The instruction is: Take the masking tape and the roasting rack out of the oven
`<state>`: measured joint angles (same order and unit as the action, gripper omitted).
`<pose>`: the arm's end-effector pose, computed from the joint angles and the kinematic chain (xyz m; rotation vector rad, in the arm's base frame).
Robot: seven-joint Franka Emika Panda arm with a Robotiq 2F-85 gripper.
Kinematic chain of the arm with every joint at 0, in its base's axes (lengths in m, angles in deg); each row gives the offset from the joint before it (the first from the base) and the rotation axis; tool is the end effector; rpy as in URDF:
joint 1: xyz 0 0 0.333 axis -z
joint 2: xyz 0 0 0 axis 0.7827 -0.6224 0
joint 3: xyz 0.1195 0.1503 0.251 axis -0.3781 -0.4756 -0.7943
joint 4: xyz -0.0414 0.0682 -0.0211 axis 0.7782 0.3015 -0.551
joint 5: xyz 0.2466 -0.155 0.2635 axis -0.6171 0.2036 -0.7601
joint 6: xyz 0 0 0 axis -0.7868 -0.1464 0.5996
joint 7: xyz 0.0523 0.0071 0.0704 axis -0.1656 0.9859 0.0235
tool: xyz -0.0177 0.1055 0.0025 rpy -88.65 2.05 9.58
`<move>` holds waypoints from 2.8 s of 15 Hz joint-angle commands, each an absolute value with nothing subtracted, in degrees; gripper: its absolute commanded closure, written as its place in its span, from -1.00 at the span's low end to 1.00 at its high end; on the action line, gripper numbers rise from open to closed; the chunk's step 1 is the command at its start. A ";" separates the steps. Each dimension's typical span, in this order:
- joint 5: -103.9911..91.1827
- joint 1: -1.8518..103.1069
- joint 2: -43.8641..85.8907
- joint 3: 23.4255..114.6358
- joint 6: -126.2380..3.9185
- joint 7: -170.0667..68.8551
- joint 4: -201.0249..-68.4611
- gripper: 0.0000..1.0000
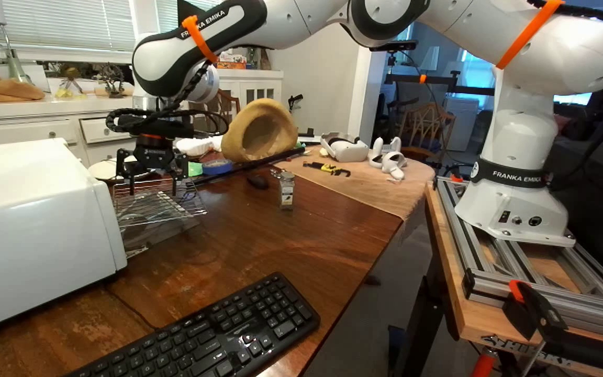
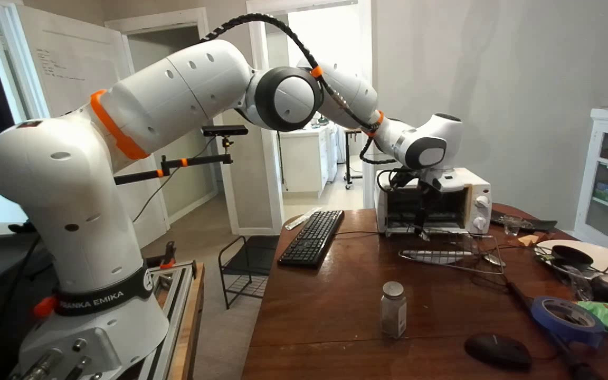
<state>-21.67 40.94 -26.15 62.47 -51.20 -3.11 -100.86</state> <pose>0.7624 0.1737 0.1635 -2.6852 1.1740 0.1202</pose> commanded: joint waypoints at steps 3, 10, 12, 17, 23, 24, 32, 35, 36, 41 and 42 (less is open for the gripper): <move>-30.60 42.69 -22.21 59.24 -64.61 2.13 -111.88 -1.00; -27.68 40.36 -26.72 61.79 -63.68 3.82 -104.36 -1.00; -28.26 40.04 -27.43 61.58 -65.55 5.74 -104.05 -1.00; -28.80 39.61 -29.57 60.99 -69.53 10.26 -103.49 -1.00; -28.37 38.32 -32.65 61.11 -76.94 14.25 -102.54 -0.97; -28.32 38.16 -32.98 61.05 -77.57 14.67 -102.36 -0.85; -27.48 36.91 -34.70 61.39 -77.34 16.01 -99.76 0.46; -27.30 36.81 -34.70 61.46 -77.62 16.26 -99.55 0.71; -27.23 36.89 -34.37 61.29 -77.55 15.89 -99.70 0.80; -28.13 39.83 -30.23 57.07 -70.42 7.80 -103.88 1.00; -28.41 40.68 -29.61 56.06 -69.04 5.88 -104.66 1.00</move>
<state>-27.87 38.27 -32.48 58.94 -73.27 10.89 -101.18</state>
